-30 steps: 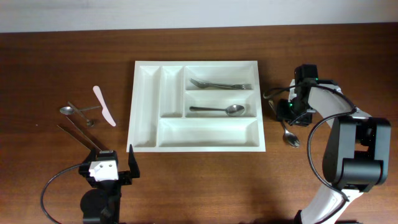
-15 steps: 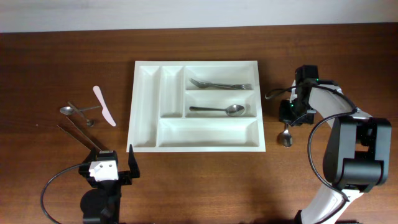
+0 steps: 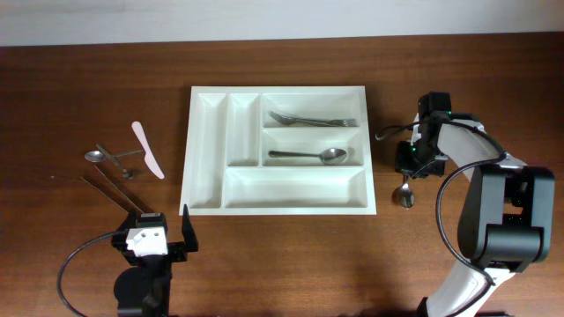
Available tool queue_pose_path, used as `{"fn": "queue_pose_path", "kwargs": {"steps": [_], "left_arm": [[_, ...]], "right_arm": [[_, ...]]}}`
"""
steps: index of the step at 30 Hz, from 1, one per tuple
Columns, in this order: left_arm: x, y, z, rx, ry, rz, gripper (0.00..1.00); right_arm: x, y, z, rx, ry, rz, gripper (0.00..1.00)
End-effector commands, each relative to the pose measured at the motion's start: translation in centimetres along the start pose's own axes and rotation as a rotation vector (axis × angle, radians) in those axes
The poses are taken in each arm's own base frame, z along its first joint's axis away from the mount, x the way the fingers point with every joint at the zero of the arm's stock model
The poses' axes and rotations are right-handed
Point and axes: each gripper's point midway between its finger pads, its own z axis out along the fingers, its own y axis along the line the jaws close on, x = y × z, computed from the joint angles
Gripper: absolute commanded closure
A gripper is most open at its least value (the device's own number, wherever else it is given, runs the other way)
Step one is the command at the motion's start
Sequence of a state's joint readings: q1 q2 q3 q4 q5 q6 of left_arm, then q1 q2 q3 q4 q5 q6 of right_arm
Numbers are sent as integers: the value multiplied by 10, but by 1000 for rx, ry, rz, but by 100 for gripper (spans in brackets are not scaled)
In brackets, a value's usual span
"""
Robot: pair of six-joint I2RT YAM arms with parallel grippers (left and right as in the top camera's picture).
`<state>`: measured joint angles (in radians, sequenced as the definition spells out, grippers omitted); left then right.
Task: Pack container
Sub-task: 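Lower the right gripper and close it on the spoon handle, then lift the spoon with the right gripper above the table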
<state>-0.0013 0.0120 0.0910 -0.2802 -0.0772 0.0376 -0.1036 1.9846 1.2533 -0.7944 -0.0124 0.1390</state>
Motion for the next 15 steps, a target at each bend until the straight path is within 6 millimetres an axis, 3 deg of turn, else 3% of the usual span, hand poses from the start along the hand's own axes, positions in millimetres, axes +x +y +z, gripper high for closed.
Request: {"fn": "queue_pose_path", "kwargs": {"steps": [1,15], "left_arm": [[0,-1,0,9,-5,15,1],[0,-1,0,9,-5,14,1]], "right_arm": [[51,-13,51,54,193,22,96],[53,-13,49,55,205,22,96]]}}
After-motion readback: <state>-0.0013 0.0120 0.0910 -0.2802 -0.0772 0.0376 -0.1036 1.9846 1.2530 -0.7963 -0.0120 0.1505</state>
